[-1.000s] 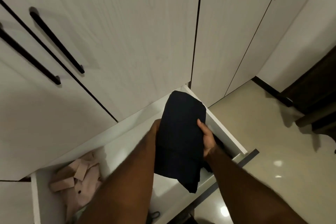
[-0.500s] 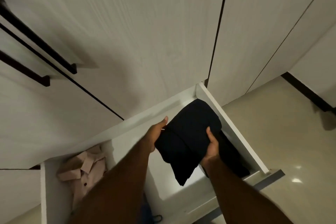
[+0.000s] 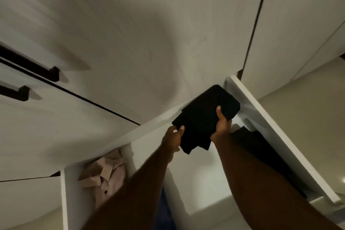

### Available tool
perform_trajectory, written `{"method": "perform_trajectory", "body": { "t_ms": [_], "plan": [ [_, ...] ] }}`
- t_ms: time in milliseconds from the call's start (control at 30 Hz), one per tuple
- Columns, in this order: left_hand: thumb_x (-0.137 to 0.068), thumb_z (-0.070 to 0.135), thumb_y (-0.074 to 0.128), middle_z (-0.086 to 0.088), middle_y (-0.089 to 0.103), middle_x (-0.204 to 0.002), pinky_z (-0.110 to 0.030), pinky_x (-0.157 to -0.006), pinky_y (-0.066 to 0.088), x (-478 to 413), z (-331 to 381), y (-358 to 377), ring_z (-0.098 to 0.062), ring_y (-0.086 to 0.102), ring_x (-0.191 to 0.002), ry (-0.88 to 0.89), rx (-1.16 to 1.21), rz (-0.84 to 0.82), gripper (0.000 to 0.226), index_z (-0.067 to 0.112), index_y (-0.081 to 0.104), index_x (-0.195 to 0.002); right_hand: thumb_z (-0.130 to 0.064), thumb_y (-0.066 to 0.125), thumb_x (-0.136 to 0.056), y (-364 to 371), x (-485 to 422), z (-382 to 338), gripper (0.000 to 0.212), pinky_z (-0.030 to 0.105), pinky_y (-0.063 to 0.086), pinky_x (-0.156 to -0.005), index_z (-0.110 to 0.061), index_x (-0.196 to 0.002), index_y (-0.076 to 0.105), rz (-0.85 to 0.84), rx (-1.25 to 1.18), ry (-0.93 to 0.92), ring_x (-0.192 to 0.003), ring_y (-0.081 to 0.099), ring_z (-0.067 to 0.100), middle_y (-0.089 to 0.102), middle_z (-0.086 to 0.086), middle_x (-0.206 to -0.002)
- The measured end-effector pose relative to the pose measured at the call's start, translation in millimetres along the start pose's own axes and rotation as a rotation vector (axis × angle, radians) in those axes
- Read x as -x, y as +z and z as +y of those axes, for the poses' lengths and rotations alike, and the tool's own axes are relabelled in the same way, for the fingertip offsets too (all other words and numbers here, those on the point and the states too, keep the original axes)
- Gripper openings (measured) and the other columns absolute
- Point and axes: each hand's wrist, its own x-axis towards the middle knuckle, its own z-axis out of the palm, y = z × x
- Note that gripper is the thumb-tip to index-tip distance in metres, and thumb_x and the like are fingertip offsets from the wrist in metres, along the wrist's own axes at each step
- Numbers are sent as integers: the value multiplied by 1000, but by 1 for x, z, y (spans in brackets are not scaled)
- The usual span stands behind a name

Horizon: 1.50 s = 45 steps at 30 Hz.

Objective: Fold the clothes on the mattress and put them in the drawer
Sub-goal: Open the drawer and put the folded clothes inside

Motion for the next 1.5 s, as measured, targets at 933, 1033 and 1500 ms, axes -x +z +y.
{"method": "perform_trajectory", "body": {
  "t_ms": [933, 1033, 1500],
  "plan": [
    [-100, 48, 56, -7, 65, -129, -26, -93, 42, -6, -63, 16, -25, 60, -119, 141, -587, -95, 48, 16, 53, -136, -67, 46, -95, -42, 5, 29, 81, 65, 12, -121, -46, -161, 3, -31, 1973, -808, -156, -9, 40, -7, 14, -171],
    [-99, 47, 58, -9, 68, -123, -28, -93, 43, -1, -70, 18, -26, 61, -118, 150, -547, -96, 49, 15, 51, -137, -77, 31, -94, -53, -7, 28, 78, 69, 8, -120, -52, -157, -7, -157, 2154, -608, -155, -17, 40, -20, 8, -169],
    [-98, 47, 62, -11, 64, -130, -32, -98, 44, 66, -143, -29, -29, 58, -122, 160, -505, -84, 55, 15, 48, -140, -58, 58, -95, -72, 97, 34, 85, 63, 16, -121, -41, -162, 9, -291, 2182, -544, -156, -7, 39, -7, 12, -171]
  ]
}}
